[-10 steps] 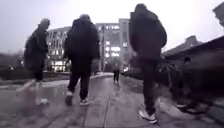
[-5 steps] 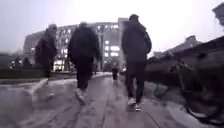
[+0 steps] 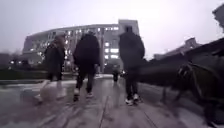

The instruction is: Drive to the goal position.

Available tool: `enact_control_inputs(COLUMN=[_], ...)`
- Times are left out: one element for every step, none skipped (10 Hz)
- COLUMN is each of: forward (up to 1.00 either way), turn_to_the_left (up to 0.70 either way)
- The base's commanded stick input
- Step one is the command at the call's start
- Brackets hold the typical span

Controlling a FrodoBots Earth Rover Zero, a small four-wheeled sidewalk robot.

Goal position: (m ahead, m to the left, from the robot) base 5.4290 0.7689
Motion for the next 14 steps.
enact_control_inputs(forward=[1.00,1.00,1.00,1.00,1.00,1.00,1.00,1.00,1.00,1.00,1.00,1.00,1.00,1.00], turn_to_the_left=[0.00,0.00,0.00,0.00,0.00,0.00,0.00,0.00,0.00,0.00,0.00,0.00,0.00,0.00])
